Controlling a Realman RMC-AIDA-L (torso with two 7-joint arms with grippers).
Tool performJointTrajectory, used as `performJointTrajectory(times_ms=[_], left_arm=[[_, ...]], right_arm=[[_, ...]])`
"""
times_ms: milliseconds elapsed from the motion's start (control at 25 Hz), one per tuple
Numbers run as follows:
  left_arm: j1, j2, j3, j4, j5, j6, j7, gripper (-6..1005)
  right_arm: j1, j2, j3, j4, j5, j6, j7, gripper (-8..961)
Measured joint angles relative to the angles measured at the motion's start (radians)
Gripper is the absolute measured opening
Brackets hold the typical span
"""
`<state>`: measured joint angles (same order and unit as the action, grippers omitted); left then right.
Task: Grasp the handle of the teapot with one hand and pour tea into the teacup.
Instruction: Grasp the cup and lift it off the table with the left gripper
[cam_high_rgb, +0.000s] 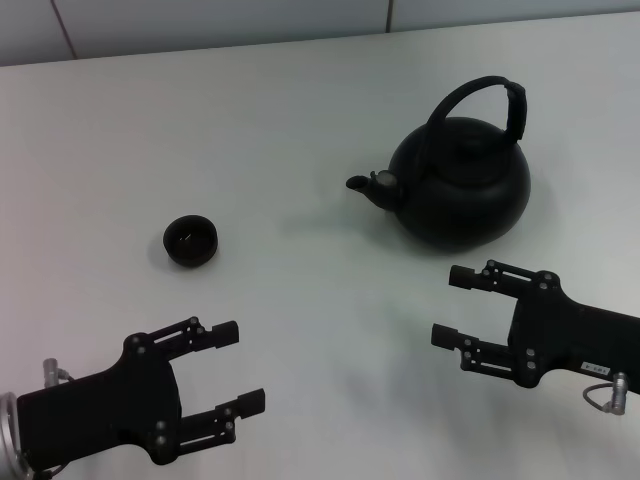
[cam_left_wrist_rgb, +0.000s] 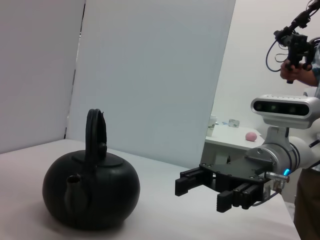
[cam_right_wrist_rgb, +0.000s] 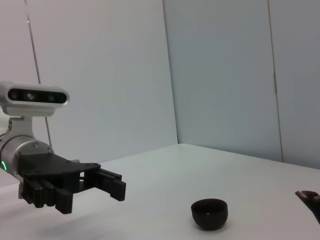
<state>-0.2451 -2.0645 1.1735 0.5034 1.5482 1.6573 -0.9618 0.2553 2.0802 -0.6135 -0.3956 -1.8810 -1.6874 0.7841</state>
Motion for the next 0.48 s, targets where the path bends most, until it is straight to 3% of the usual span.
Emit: performJointTrajectory(times_ms=[480], left_arm=[[-0.007,0.001,0.000,0.002,0.001,0.001,-0.002,744]], right_arm=[[0.009,0.001,0.000,0.004,-0.002,0.012,0.001,710]])
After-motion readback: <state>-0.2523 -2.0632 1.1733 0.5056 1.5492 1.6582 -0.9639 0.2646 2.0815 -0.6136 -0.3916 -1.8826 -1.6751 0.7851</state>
